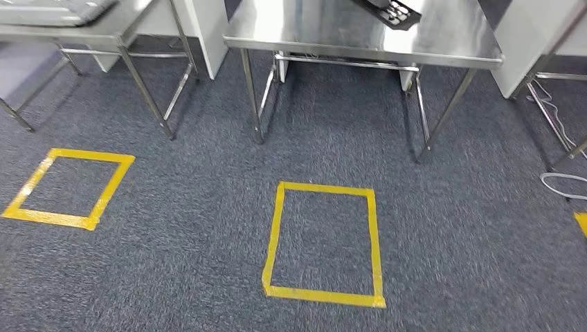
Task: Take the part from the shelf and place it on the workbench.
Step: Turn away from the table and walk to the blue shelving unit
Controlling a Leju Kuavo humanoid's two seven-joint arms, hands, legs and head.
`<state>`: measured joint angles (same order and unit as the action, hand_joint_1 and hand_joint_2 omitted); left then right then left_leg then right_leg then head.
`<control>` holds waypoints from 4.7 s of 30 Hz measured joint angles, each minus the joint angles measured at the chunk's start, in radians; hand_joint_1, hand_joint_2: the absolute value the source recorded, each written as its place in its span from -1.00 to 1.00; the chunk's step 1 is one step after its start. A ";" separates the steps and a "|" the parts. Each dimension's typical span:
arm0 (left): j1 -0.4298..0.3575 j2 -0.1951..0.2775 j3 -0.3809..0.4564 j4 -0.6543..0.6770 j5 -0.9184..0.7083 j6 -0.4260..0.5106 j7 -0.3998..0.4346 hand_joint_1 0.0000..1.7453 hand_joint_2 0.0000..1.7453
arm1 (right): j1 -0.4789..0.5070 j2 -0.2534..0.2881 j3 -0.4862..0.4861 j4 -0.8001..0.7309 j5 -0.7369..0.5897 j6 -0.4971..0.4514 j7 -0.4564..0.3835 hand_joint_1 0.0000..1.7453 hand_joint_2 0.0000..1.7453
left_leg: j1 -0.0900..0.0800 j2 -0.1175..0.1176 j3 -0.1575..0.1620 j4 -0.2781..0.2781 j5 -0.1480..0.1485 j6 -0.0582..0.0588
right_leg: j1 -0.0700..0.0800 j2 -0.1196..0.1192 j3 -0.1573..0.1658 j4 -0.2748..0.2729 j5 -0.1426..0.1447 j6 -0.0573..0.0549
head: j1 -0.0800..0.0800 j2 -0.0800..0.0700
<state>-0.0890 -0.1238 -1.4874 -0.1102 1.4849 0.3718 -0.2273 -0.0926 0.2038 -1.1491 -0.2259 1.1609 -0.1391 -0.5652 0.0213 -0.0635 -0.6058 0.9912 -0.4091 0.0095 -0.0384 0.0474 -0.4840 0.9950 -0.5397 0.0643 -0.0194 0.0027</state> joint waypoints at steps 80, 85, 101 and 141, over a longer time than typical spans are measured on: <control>-0.007 0.012 -0.030 -0.002 -0.026 -0.037 0.016 -1.00 -1.00 | 0.001 0.011 -0.001 0.001 -0.017 0.012 0.018 -1.00 -1.00 | -0.031 0.105 0.041 0.000 -0.050 0.037 | 0.036 -0.168 -0.016 0.008 0.010 -0.054 | -0.015 0.000; -0.008 0.005 -0.040 -0.002 -0.024 -0.039 0.018 -1.00 -1.00 | 0.009 0.009 0.000 0.000 -0.016 0.008 0.021 -1.00 -1.00 | -0.021 0.037 0.052 -0.024 -0.032 0.052 | 0.030 -0.056 -0.135 0.260 -0.099 -0.060 | -0.007 0.000; -0.013 0.005 -0.040 -0.002 0.000 -0.035 0.023 -1.00 -1.00 | 0.013 0.004 -0.001 0.000 -0.013 -0.009 0.044 -1.00 -1.00 | -0.010 0.056 -0.120 0.310 -0.183 -0.008 | 0.018 -0.088 -0.035 0.016 0.027 -0.069 | -0.020 0.000; 0.005 0.061 0.126 0.016 0.085 0.166 -0.034 -1.00 1.00 | 0.008 -0.007 -0.004 -0.006 -0.001 -0.025 0.071 -1.00 -1.00 | -0.037 0.108 0.024 0.013 -0.044 0.044 | 0.035 -0.149 -0.015 0.018 0.001 -0.059 | -0.018 0.000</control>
<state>-0.0843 -0.0630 -1.3618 -0.0941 1.5699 0.5375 -0.2608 -0.0847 0.1971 -1.1530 -0.2317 1.1602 -0.1637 -0.4938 -0.0157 0.0440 -0.5815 1.0038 -0.4528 0.0537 -0.0037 -0.1017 -0.4987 1.0130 -0.5391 0.0054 -0.0371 0.0027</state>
